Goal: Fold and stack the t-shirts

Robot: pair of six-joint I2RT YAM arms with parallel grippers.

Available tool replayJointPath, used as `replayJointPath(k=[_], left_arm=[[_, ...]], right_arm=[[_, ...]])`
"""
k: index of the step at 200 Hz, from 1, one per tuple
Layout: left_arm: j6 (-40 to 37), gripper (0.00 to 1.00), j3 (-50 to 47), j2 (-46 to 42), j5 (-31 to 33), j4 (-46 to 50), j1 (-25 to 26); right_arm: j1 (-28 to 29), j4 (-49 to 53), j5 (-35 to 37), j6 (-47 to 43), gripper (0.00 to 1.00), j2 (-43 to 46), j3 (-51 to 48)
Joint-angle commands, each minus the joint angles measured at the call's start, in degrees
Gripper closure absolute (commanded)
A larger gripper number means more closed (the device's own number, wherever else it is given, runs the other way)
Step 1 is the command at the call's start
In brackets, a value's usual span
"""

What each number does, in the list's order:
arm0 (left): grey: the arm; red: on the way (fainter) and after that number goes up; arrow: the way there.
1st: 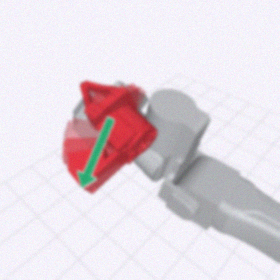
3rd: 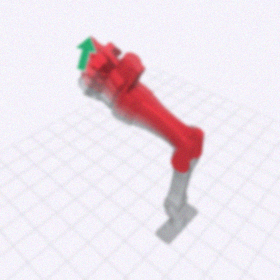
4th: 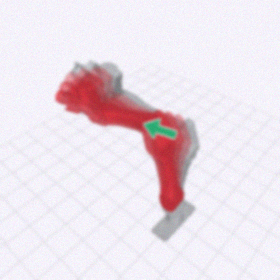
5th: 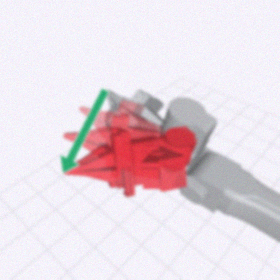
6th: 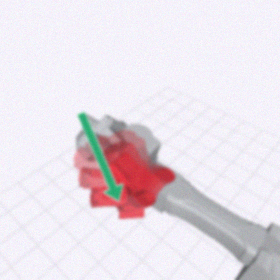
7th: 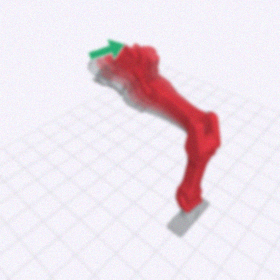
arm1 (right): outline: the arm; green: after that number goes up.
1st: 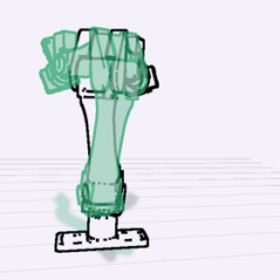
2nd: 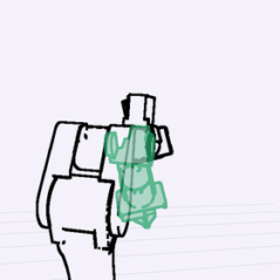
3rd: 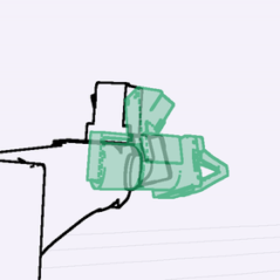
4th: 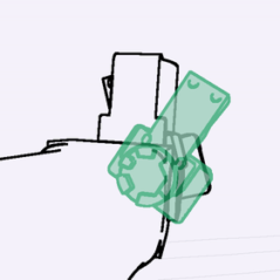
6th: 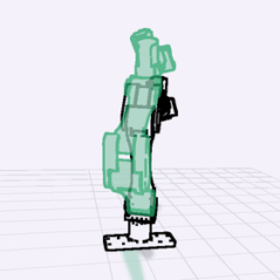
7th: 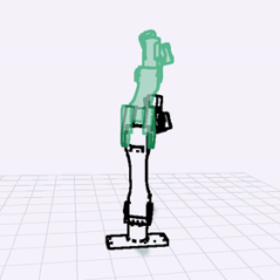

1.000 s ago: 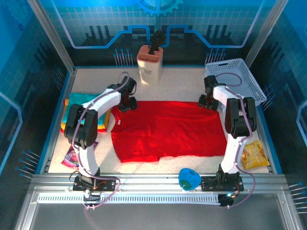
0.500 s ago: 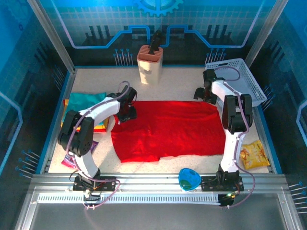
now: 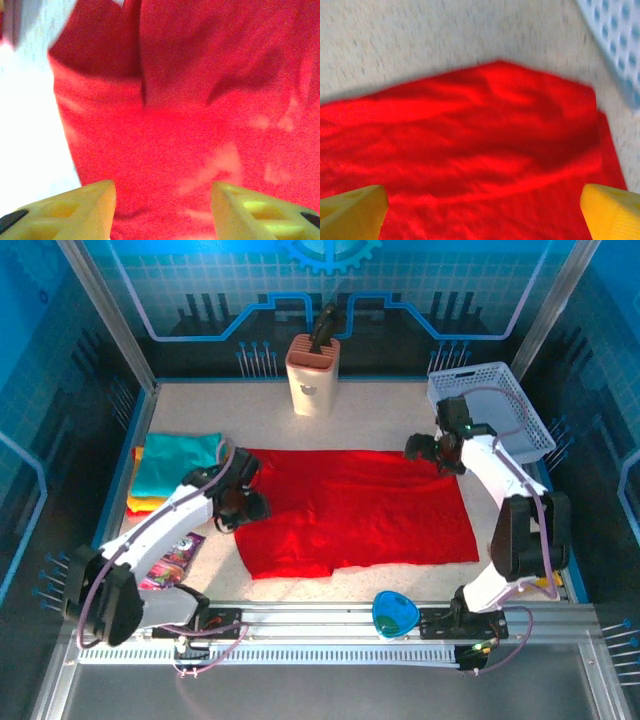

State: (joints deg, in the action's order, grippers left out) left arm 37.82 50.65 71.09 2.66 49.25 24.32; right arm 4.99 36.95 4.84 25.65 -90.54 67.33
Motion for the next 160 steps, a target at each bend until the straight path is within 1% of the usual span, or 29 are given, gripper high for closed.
replayJointPath(k=[1,15,31,52,79,93,107,132,160], left_arm=[[8.2,0.46,-5.1,-6.9,-2.9,5.9,3.3],[12.6,0.46,-8.6,-10.9,-3.5,6.3,5.6],[17.5,0.46,-12.3,-13.8,-4.0,5.9,8.5],[23.7,0.46,-15.9,-15.0,-4.1,2.9,13.4],[29.2,0.46,-18.9,-15.0,-4.0,-0.9,18.0],[30.7,0.46,-20.2,-14.9,-3.8,-2.1,19.1],[31.9,0.44,-21.3,-14.6,-3.8,-3.6,20.0],[32.3,0.43,-22.4,-13.6,-2.7,-6.4,20.2],[33.1,0.46,-23.7,-12.6,-1.0,-10.5,20.2]], right_arm=[[-1.3,4.5,-2.9,0.9,0.00,5.0,-5.0],[-1.9,6.6,-1.2,2.6,0.00,8.7,-7.9],[-3.4,6.6,-2.6,5.4,0.00,13.7,-12.8],[-6.0,6.2,-3.9,7.6,0.00,19.8,-19.8],[-6.8,8.5,-4.0,8.0,0.00,24.8,-24.8],[-7.0,9.7,-2.6,8.7,0.00,26.6,-27.0],[-7.0,10.2,-3.2,10.1,0.00,27.9,-28.4],[-7.1,11.0,-2.4,14.0,0.05,29.6,-30.9],[-7.4,10.7,-1.9,15.2,0.08,29.5,-32.9]])
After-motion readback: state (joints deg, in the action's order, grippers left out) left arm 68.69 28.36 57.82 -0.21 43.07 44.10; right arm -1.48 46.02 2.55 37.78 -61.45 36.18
